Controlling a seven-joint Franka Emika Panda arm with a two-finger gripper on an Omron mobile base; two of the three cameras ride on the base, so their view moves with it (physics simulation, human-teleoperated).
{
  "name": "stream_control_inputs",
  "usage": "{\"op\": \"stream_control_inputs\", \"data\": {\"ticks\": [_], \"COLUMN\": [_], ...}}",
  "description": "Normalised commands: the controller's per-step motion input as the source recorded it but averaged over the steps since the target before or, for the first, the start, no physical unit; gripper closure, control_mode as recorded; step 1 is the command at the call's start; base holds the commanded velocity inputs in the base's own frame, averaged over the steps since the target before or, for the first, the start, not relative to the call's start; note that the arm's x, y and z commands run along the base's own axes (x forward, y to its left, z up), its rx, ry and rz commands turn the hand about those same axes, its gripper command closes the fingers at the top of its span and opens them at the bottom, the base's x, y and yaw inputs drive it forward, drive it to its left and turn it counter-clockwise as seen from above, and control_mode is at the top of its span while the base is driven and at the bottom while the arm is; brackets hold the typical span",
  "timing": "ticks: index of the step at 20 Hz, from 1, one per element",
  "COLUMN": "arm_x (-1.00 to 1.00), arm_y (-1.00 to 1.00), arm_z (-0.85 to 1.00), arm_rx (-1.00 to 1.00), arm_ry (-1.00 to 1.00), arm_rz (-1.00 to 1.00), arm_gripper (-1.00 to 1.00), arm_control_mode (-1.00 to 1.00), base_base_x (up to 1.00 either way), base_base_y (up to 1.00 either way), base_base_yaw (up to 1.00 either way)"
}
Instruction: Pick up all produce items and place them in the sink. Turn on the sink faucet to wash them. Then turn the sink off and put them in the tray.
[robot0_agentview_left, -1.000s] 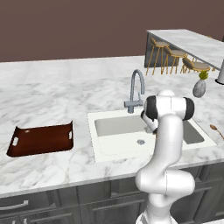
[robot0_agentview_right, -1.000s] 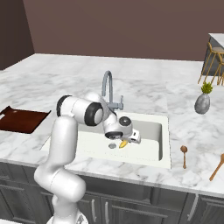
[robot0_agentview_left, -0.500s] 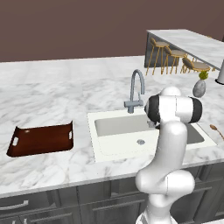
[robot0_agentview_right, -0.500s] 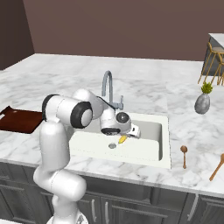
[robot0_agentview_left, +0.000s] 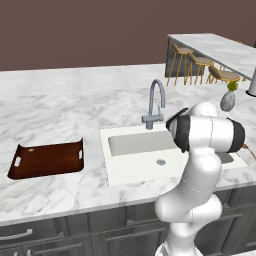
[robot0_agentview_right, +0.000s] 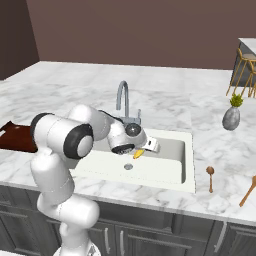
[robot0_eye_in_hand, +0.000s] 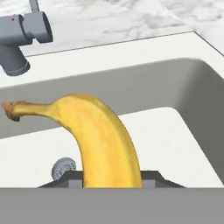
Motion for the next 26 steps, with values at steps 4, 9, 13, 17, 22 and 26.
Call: {"op": "stream_control_inputs", "data": {"ticks": [4, 9, 13, 17, 22, 26], "arm_x": [-0.23, -0.25, -0.13, -0.15, -0.26, -0.6], "arm_y": [-0.03, -0.07, -0.08, -0.07, -0.16, -0.06], "arm_z": [0.82, 0.84, 0.92, 1.0, 0.86, 0.33], "arm_rx": [0.0, 0.0, 0.0, 0.01, 0.04, 0.1], "arm_ry": [0.0, 0.0, 0.03, 0.06, 0.09, 0.02], "arm_rz": [-0.08, -0.07, -0.05, -0.05, -0.05, -0.02], "arm_gripper": [1.0, 1.0, 1.0, 1.0, 1.0, 1.0], "arm_control_mode": [-1.0, -1.0, -1.0, -1.0, -1.0, -1.0], "base_base_x": [0.0, 0.0, 0.0, 0.0, 0.0, 0.0], "base_base_y": [0.0, 0.0, 0.0, 0.0, 0.0, 0.0], "base_base_yaw": [0.0, 0.0, 0.0, 0.0, 0.0, 0.0]}}
